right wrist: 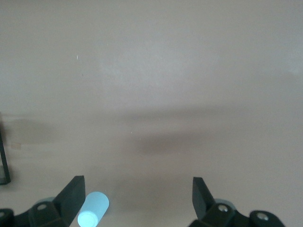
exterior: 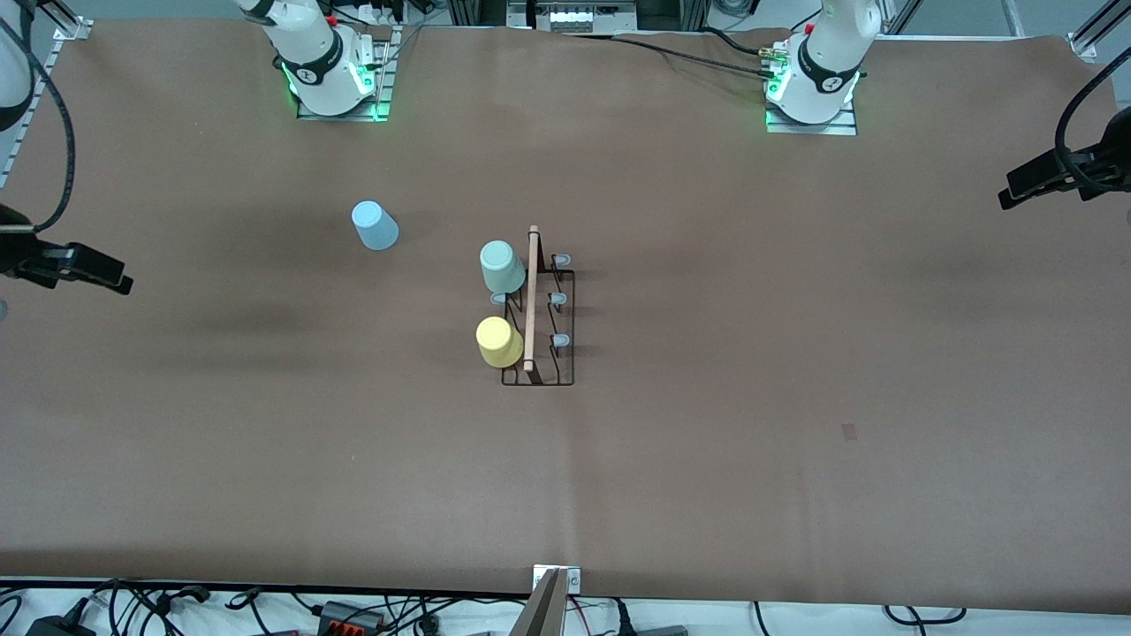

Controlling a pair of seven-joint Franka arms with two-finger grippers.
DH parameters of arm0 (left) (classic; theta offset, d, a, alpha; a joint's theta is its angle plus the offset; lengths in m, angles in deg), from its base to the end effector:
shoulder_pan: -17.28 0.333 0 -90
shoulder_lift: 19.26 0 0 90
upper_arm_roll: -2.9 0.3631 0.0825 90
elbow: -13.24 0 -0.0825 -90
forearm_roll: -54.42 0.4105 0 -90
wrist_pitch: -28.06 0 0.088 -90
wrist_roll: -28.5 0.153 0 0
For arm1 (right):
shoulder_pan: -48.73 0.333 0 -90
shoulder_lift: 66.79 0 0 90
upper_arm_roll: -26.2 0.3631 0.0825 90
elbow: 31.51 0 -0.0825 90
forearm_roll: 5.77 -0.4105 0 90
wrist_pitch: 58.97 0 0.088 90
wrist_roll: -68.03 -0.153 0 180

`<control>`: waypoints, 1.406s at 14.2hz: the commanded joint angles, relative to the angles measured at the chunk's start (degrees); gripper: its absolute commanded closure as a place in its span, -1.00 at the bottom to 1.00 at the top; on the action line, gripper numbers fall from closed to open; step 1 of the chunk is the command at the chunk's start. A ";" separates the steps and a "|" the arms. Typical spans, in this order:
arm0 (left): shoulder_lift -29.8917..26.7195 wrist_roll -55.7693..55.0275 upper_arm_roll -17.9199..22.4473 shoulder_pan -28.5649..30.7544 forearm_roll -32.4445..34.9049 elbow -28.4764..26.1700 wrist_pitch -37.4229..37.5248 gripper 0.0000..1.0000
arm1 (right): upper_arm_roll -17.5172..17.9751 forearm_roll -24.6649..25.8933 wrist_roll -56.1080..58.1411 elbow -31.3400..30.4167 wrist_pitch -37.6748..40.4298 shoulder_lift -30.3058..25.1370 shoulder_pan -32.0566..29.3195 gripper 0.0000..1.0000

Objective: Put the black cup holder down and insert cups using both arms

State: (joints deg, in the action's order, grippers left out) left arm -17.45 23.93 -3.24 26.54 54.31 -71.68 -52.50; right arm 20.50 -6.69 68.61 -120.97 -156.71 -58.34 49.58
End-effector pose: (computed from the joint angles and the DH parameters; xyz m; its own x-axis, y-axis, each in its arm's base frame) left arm 0.5692 0.0318 0.6376 0.9853 0.1329 -0.1074 0.1333 -0.9911 -0.0033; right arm 0.6385 -0.0480 0.5524 0.9971 -0.0756 -0.0022 -0.0756 -0.9971 -0.0013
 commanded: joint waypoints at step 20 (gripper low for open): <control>0.04 1.05 -0.19 0.85 -0.23 0.98 1.28 -1.00 | 6.49 1.28 -0.14 -9.42 -2.80 -7.65 -3.75 -1.00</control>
State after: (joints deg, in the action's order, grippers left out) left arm -17.45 23.93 -3.23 26.87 54.31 -71.68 -52.28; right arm 25.56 -6.52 68.62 -130.07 -159.21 -65.11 47.28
